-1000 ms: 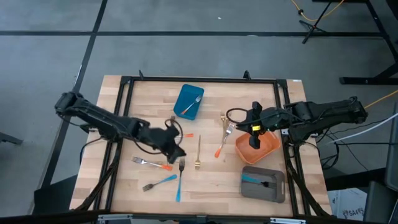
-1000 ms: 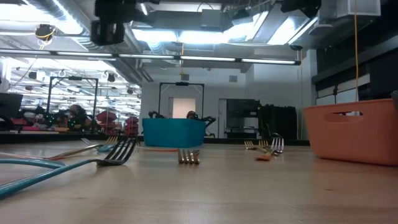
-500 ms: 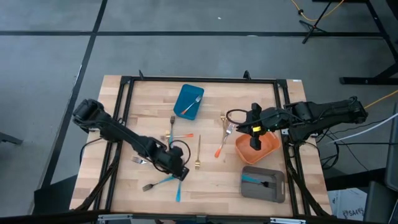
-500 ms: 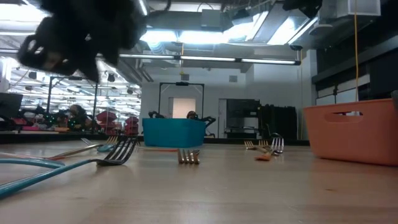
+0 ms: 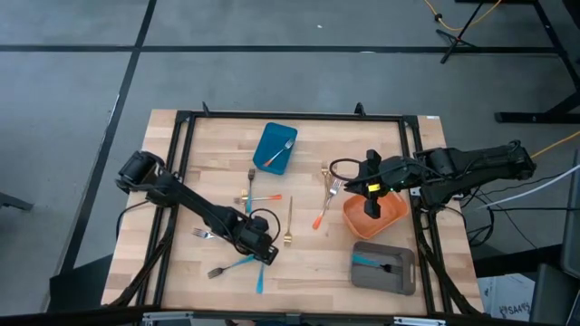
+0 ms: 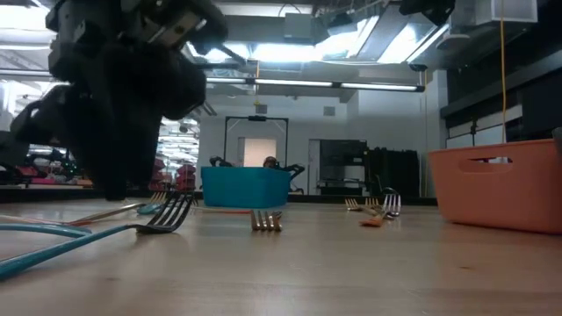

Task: Sort silverware by color (type)
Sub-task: Put the right blue fork into the black bin

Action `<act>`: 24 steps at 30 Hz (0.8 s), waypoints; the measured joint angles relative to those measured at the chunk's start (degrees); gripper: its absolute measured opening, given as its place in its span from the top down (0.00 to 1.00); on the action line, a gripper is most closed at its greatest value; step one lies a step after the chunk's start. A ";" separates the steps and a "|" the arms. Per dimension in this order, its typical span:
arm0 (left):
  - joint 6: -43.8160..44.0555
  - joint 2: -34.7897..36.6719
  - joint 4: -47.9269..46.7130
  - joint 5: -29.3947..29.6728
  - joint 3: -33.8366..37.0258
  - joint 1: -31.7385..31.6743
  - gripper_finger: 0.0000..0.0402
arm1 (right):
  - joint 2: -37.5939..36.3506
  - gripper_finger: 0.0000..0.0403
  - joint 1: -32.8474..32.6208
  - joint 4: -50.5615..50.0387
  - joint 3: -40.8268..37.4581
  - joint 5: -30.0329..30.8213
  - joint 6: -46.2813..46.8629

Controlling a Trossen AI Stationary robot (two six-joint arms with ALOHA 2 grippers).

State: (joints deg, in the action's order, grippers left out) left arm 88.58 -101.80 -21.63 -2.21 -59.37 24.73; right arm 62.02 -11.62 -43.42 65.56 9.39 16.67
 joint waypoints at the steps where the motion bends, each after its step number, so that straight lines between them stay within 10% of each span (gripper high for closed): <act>1: 0.00 -0.48 0.33 0.00 0.00 0.01 0.72 | 0.00 0.90 0.00 0.01 0.00 0.00 0.00; 24: -0.09 -2.91 2.32 3.14 -0.02 0.90 0.72 | 0.00 0.90 0.00 0.06 0.00 -0.02 0.00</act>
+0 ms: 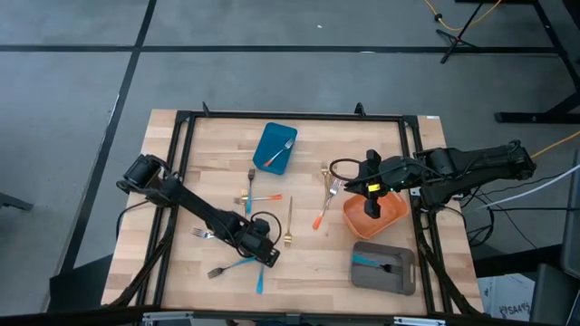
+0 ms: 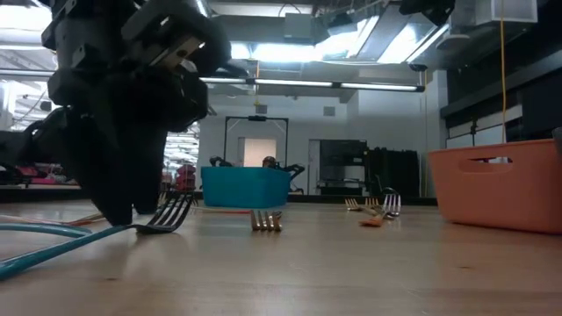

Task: Sort silverware by color (type)
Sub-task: Put the right blue fork into the black bin

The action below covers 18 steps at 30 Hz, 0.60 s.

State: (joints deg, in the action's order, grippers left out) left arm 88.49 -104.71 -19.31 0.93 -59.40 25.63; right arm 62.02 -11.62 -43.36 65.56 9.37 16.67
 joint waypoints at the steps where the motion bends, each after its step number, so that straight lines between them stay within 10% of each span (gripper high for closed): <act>1: -0.04 -0.12 -0.47 -0.04 0.04 0.06 0.72 | 0.00 0.90 0.00 -0.01 0.00 0.01 0.00; 18: -0.11 -1.07 0.44 -0.36 -0.02 0.07 0.72 | 0.00 0.90 0.00 -0.01 0.00 -0.01 0.00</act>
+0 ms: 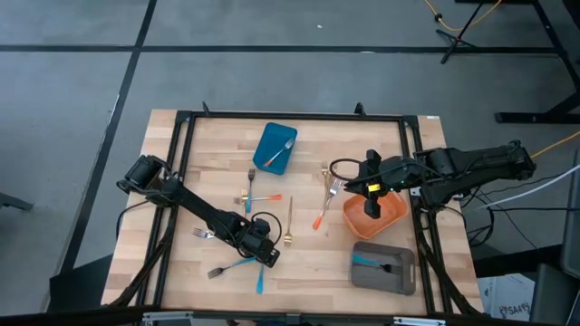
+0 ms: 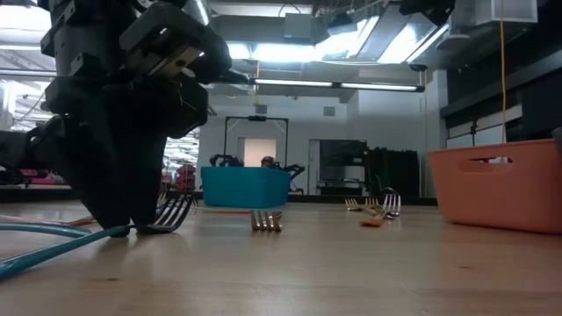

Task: Sort silverware by color (type)
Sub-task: Put the right blue fork into the black bin

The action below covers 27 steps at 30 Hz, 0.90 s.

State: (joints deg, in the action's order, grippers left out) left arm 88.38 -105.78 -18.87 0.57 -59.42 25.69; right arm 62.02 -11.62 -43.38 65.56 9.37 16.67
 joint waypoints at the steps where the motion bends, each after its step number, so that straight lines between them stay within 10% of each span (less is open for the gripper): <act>1: 0.00 0.00 0.00 0.07 0.00 0.00 0.72 | 0.00 0.90 0.00 0.00 0.00 0.00 0.00; 27: -0.50 -0.17 -1.46 5.02 0.04 0.01 0.96 | 0.00 0.90 0.00 -0.12 0.00 -0.01 0.00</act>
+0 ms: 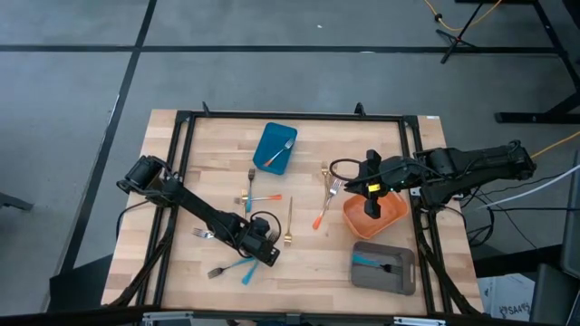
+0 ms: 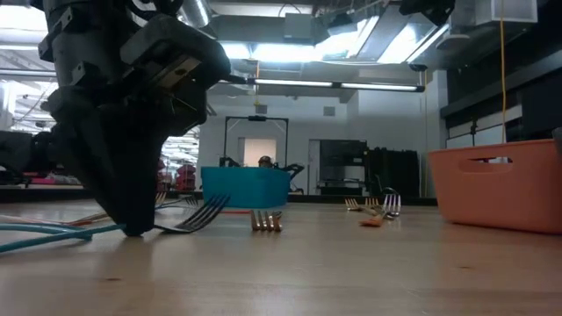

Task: Sort silverware by color (type)
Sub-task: Put the right blue fork into the black bin

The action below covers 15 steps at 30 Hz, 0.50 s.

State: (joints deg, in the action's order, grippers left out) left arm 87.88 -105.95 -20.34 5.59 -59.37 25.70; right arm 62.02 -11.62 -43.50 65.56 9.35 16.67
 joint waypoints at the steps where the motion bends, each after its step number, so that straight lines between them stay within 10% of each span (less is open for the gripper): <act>1: -0.02 0.00 0.02 0.27 0.00 -0.03 0.96 | 0.00 0.90 0.00 -0.06 0.00 0.00 0.00; 15: -9.41 0.41 6.25 3.27 0.10 -0.25 0.98 | -5.32 0.90 0.00 -0.74 0.02 -5.54 -0.04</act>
State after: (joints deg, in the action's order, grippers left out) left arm 78.47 -105.53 -14.09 8.86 -59.27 25.45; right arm 56.70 -11.62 -44.23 65.58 3.81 16.62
